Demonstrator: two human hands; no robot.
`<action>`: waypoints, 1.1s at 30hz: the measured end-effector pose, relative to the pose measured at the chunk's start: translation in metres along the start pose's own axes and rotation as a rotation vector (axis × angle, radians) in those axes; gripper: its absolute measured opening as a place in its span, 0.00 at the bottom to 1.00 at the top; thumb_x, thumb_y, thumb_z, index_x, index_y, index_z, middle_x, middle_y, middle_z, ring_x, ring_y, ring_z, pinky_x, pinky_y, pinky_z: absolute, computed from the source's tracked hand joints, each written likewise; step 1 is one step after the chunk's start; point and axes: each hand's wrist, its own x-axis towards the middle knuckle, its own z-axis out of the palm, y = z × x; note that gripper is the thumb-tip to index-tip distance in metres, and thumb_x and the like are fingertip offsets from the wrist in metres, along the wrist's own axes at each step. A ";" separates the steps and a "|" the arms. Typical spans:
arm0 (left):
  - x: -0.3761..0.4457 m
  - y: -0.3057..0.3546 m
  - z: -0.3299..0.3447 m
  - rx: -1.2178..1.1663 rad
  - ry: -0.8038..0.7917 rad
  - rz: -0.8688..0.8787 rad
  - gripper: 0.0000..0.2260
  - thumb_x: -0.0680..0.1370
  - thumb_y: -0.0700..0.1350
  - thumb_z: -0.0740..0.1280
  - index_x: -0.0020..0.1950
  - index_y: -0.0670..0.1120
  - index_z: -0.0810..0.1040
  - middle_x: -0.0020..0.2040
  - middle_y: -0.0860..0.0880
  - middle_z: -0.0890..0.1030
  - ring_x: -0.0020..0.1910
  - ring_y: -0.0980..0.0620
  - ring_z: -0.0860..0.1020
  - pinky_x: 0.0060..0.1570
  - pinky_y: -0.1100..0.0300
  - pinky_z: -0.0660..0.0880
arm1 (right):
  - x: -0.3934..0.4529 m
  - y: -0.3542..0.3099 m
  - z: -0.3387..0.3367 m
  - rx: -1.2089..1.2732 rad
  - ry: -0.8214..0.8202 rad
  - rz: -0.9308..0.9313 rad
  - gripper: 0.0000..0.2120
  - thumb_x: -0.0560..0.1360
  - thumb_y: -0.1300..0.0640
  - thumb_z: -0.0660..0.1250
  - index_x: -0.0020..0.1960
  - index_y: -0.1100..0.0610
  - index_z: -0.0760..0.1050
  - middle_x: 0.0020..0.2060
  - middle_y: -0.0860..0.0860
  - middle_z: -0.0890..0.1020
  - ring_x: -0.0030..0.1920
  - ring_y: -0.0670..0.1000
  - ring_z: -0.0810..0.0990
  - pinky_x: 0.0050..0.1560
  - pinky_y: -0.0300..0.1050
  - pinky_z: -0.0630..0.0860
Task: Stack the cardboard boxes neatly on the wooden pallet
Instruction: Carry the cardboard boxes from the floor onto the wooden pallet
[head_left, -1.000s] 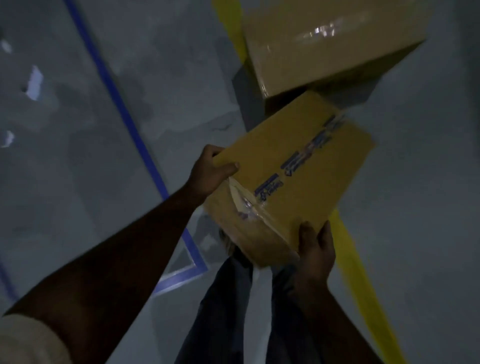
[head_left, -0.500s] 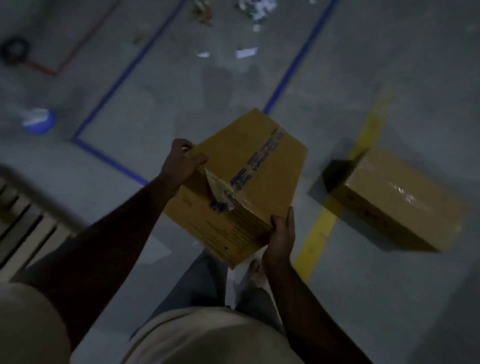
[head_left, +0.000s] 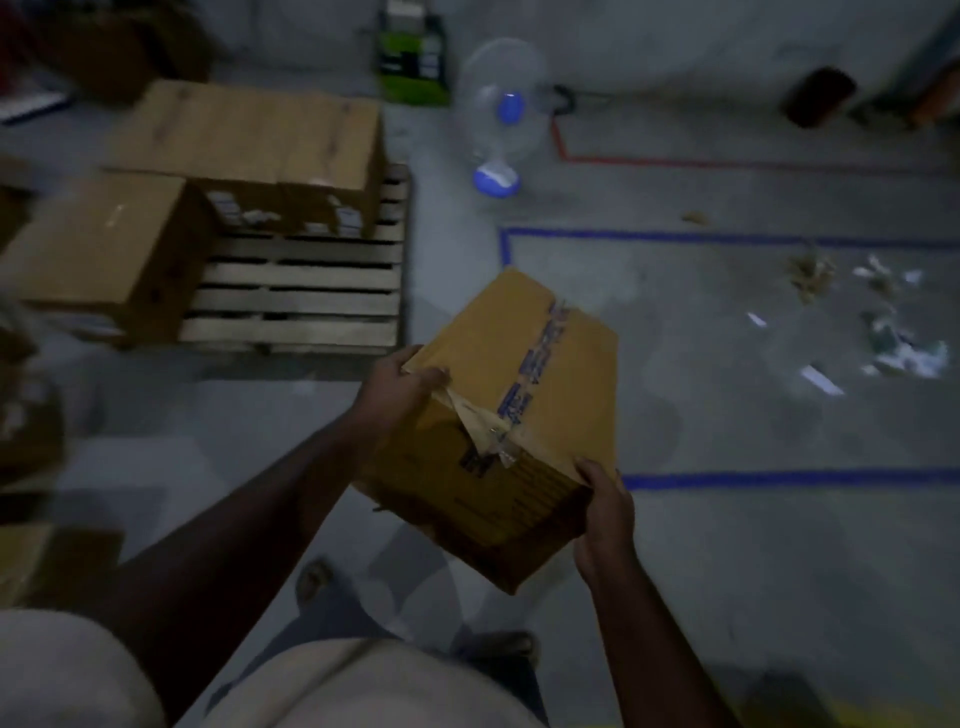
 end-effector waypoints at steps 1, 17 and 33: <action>0.000 -0.006 -0.034 -0.036 0.033 -0.014 0.15 0.78 0.45 0.73 0.64 0.48 0.80 0.51 0.49 0.86 0.48 0.46 0.85 0.44 0.51 0.83 | -0.008 0.008 0.029 -0.057 -0.039 -0.021 0.32 0.73 0.58 0.76 0.74 0.56 0.72 0.62 0.57 0.83 0.58 0.61 0.83 0.49 0.55 0.84; 0.096 -0.049 -0.416 -0.296 0.316 -0.123 0.24 0.72 0.54 0.74 0.67 0.51 0.80 0.55 0.47 0.86 0.55 0.43 0.84 0.49 0.51 0.79 | -0.065 0.089 0.404 -0.542 -0.491 -0.154 0.14 0.77 0.53 0.73 0.62 0.46 0.79 0.54 0.48 0.87 0.55 0.52 0.85 0.54 0.52 0.83; 0.480 -0.071 -0.635 -0.292 0.214 -0.392 0.25 0.78 0.39 0.73 0.73 0.53 0.73 0.60 0.43 0.83 0.45 0.49 0.80 0.28 0.64 0.72 | 0.190 0.190 0.799 -0.748 -0.679 0.085 0.37 0.75 0.44 0.73 0.80 0.42 0.61 0.67 0.47 0.79 0.65 0.53 0.79 0.67 0.57 0.77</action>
